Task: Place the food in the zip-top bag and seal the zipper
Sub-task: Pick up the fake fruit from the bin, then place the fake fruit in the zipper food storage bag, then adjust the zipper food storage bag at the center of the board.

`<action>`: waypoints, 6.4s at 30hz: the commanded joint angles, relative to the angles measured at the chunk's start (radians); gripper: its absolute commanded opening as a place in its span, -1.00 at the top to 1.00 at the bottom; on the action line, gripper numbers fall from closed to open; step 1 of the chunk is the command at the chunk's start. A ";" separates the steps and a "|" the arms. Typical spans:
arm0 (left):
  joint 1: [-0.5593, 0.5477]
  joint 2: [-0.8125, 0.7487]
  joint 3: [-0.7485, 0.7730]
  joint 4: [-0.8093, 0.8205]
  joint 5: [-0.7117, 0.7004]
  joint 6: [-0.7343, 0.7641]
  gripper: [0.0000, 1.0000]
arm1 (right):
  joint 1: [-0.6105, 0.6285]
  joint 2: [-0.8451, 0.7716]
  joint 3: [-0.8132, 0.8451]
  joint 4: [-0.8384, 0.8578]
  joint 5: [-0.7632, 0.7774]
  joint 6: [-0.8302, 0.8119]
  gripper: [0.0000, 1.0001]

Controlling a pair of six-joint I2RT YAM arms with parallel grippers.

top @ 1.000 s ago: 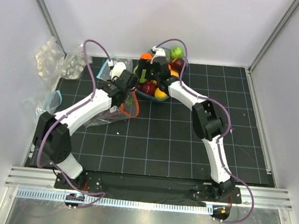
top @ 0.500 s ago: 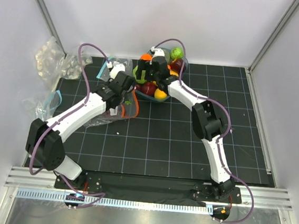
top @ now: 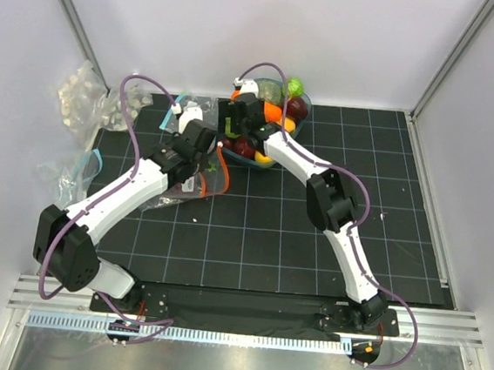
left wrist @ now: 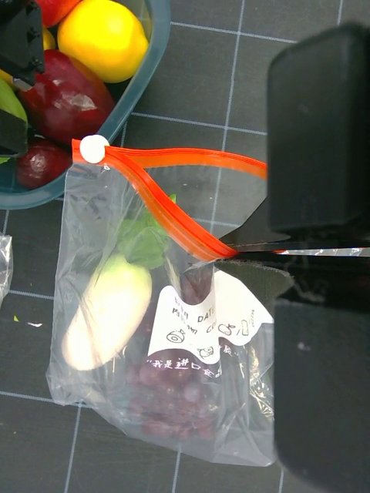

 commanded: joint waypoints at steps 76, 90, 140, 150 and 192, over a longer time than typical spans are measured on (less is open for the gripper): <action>-0.119 -0.137 -0.013 0.077 0.202 -0.008 1.00 | 0.140 -0.612 -1.221 1.117 -0.706 0.143 0.86; -0.132 -0.162 -0.027 0.106 0.284 -0.034 0.99 | 0.140 -0.573 -1.219 1.191 -0.728 0.174 0.85; -0.091 -0.217 -0.102 0.147 0.246 -0.208 1.00 | 0.138 -0.838 -1.336 0.883 -0.437 0.082 -0.79; -0.093 -0.306 -0.189 0.155 0.166 -0.459 1.00 | 0.140 -1.061 -1.210 0.247 -0.197 0.140 -0.68; -0.051 -0.194 -0.194 0.197 0.174 -0.274 1.00 | 0.161 -0.879 -1.222 0.211 -0.148 0.352 -0.40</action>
